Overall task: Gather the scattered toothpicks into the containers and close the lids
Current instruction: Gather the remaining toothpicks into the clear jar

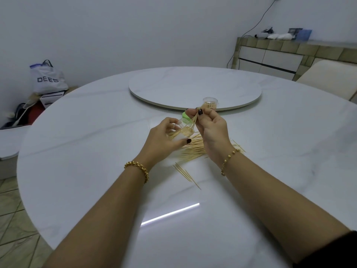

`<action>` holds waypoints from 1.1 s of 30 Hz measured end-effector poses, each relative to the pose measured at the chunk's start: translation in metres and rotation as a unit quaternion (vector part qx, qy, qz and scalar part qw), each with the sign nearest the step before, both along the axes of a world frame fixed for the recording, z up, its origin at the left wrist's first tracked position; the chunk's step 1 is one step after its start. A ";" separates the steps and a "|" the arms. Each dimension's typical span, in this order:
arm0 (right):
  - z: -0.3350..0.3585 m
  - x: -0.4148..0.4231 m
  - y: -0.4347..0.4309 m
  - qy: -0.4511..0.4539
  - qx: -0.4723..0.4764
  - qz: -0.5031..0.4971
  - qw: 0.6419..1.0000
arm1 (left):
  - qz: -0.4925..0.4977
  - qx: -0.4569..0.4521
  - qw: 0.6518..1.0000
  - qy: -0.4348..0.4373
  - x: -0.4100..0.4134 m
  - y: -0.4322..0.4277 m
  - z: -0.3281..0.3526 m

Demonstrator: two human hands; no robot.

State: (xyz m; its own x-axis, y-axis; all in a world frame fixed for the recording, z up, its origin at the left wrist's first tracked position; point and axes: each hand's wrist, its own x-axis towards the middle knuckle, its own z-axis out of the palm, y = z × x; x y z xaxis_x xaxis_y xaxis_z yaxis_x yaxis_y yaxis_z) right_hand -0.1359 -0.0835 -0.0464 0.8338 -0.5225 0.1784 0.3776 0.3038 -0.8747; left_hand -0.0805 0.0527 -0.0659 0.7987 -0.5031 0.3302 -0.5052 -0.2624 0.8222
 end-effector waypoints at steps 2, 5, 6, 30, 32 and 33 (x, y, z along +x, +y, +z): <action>-0.005 0.001 0.002 0.007 -0.024 -0.002 1.000 | 0.003 -0.002 1.000 -0.002 0.000 0.001 0.001; -0.009 0.000 0.006 0.029 -0.098 -0.027 0.994 | 0.011 -0.003 1.000 0.001 0.002 0.001 0.002; -0.009 0.000 0.006 0.032 -0.118 -0.041 0.992 | 0.013 -0.005 1.000 0.001 0.002 0.002 0.002; -0.031 0.009 0.010 0.204 -0.537 -0.008 0.818 | 0.082 -0.040 0.994 0.065 0.033 0.037 0.001; -0.034 0.012 0.012 0.207 -0.595 -0.016 0.776 | 0.093 -0.040 0.992 0.070 0.036 0.041 0.000; -0.035 0.014 0.014 0.207 -0.620 -0.013 0.757 | 0.100 -0.042 0.991 0.073 0.037 0.043 0.000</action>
State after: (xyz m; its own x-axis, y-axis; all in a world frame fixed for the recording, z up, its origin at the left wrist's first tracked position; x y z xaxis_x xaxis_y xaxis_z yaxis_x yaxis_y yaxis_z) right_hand -0.1218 -0.0694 -0.0812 0.9447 -0.1848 0.2709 -0.0156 -0.8504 -0.5258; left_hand -0.0434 0.0960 -0.0660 0.9215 -0.3060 0.2390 -0.3252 -0.2718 0.9058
